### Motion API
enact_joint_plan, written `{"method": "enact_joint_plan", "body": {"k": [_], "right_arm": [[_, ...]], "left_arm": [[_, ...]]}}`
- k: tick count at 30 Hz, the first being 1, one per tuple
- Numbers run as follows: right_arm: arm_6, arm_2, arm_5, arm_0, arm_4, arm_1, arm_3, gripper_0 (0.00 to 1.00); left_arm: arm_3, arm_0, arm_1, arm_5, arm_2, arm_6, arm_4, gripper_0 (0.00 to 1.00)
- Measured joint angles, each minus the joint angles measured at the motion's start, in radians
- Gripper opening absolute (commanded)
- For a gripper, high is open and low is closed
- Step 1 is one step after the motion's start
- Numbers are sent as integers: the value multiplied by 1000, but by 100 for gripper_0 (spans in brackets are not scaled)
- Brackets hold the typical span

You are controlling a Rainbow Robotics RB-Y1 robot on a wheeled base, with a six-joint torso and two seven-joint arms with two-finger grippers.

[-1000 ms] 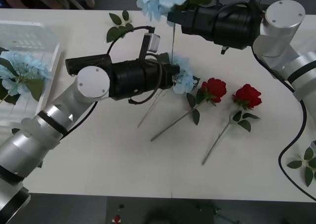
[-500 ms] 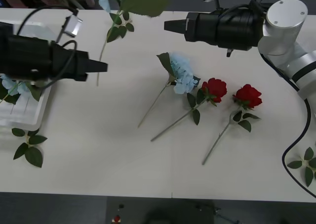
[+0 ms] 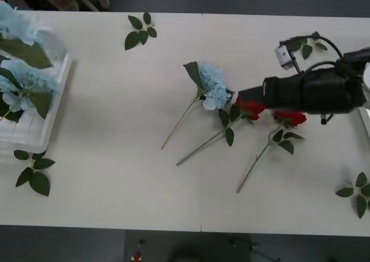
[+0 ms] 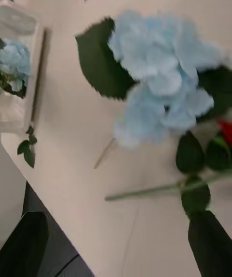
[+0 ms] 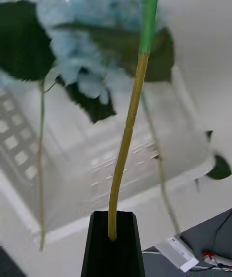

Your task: Put the red flowers into the right box and the blue flowers into the left box

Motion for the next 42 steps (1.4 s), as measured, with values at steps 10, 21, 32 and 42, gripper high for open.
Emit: {"method": "enact_joint_plan", "body": {"k": [10, 21, 32, 42], "right_arm": [[-449, -46, -12, 184, 333, -106, -129, 85], [-649, -38, 104, 177, 651, 34, -8, 84], [-833, -38, 104, 166, 832, 173, 41, 78], [-841, -38, 106, 103, 897, 278, 180, 52]], "left_arm": [[238, 0, -44, -129, -55, -394, -158, 6], [283, 0, -81, -337, -160, -394, -242, 86], [247, -3, -113, -277, -155, -394, -128, 100], [197, -4, -118, -5, 25, -394, 301, 100]]}}
